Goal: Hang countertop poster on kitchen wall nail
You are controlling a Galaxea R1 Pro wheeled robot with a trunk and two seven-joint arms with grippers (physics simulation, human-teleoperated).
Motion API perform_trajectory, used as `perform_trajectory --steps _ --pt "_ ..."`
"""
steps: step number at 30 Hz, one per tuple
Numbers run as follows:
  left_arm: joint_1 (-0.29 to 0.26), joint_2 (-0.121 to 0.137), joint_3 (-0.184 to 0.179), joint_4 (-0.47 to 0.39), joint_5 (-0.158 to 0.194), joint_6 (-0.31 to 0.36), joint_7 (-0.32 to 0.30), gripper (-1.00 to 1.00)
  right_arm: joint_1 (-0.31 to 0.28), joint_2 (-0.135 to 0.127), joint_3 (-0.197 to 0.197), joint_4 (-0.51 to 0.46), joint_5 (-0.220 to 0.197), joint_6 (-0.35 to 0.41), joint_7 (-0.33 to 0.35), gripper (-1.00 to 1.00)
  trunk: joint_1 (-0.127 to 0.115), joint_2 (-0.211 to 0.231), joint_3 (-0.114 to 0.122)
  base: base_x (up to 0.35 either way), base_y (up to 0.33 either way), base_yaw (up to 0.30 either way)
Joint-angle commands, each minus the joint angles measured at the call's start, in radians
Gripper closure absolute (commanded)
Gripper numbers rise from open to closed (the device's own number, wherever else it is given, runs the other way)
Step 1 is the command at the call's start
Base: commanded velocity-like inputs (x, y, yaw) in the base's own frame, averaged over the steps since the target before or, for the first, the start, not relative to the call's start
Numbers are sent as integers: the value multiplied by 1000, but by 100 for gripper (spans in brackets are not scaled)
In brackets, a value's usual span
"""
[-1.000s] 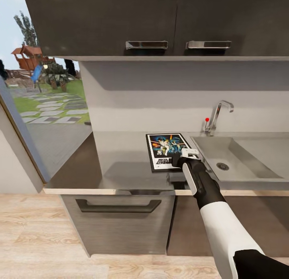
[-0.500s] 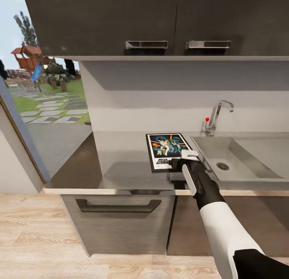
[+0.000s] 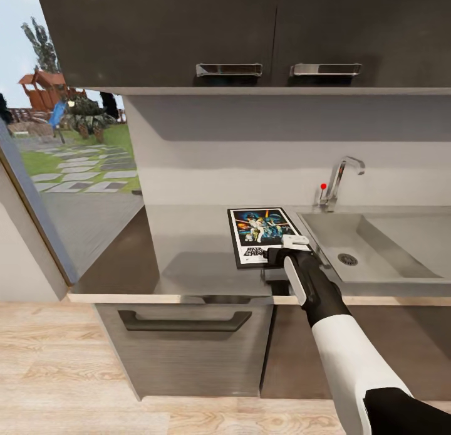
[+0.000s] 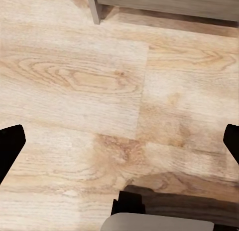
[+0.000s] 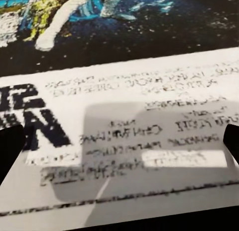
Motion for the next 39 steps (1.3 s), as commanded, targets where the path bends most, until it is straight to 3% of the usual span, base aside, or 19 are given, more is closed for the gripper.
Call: perform_trajectory --steps 1,39 --pt "0 0 1 -1 1 -1 -1 -100 0 0 0 4 -10 4 -9 -100 0 0 -1 0 0 0" --pt "0 0 1 -1 1 -1 -1 -100 0 0 1 6 -7 4 -9 -100 0 0 -1 -75 0 0"
